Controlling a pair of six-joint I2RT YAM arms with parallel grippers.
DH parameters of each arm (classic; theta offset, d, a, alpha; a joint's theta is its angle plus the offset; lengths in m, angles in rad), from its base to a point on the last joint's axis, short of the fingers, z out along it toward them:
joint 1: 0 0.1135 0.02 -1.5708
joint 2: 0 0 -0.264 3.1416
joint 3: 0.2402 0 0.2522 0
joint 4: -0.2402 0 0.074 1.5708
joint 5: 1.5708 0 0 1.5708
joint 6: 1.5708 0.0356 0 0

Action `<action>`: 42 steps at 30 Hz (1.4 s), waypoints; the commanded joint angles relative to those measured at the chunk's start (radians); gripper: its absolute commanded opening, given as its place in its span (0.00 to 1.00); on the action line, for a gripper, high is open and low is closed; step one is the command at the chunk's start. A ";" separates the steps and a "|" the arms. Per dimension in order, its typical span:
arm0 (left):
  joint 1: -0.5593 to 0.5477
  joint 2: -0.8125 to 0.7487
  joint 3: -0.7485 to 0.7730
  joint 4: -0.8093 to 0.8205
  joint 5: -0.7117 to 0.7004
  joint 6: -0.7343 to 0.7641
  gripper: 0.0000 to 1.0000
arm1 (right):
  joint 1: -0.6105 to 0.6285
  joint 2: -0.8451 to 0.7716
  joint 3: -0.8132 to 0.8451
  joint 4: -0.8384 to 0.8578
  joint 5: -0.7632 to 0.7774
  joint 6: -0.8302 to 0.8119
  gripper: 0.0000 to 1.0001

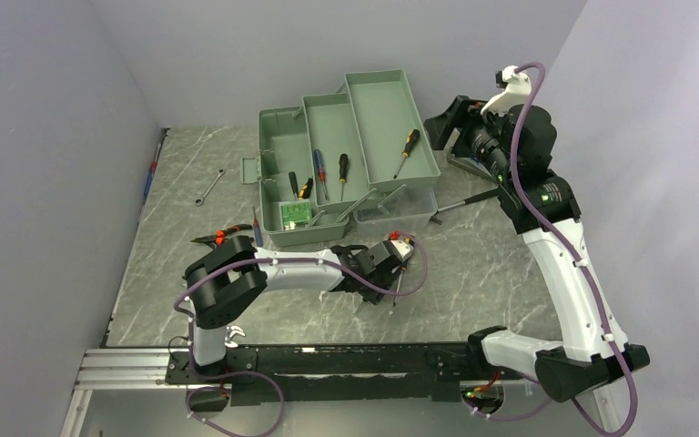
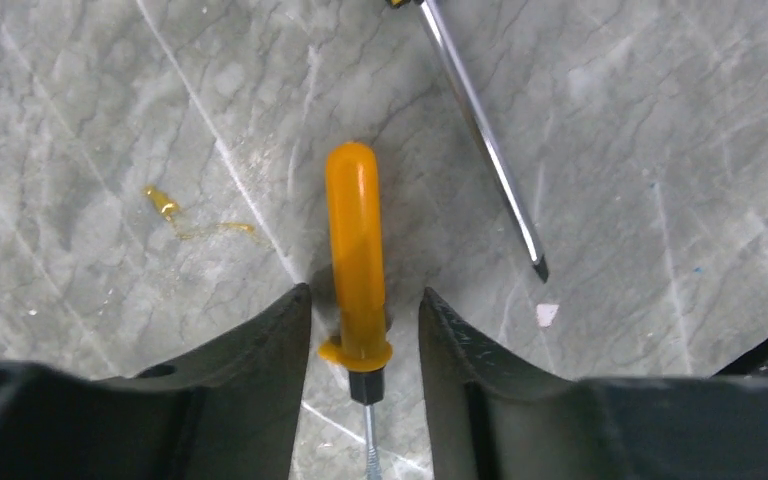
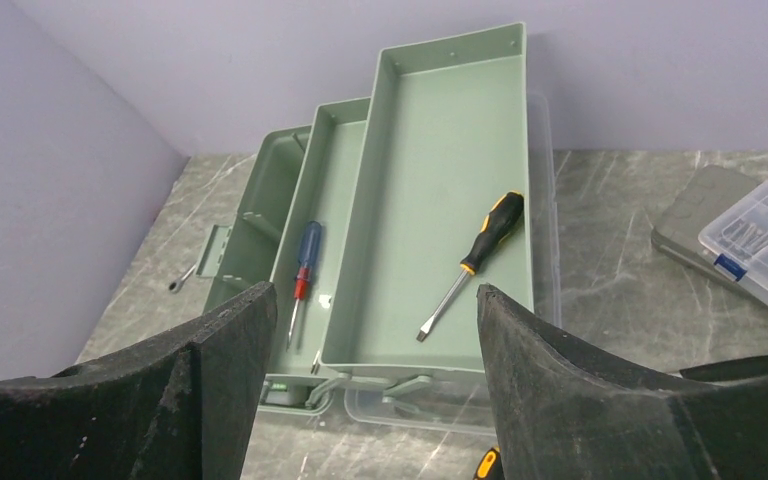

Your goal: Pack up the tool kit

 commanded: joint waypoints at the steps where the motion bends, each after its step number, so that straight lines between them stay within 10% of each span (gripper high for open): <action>1: -0.006 0.033 0.052 0.010 -0.026 -0.003 0.43 | -0.003 -0.014 0.006 0.048 0.020 -0.006 0.75; 11: -0.006 0.059 0.053 -0.003 -0.023 0.000 0.00 | -0.003 -0.026 -0.008 0.057 0.021 0.001 0.75; 28: 0.074 -0.386 -0.035 -0.141 0.090 -0.047 0.00 | -0.004 -0.155 -0.162 0.173 0.149 0.047 0.75; 42: 0.609 -0.627 0.038 -0.195 0.227 -0.061 0.00 | -0.004 -0.214 -0.230 0.183 0.161 0.100 0.75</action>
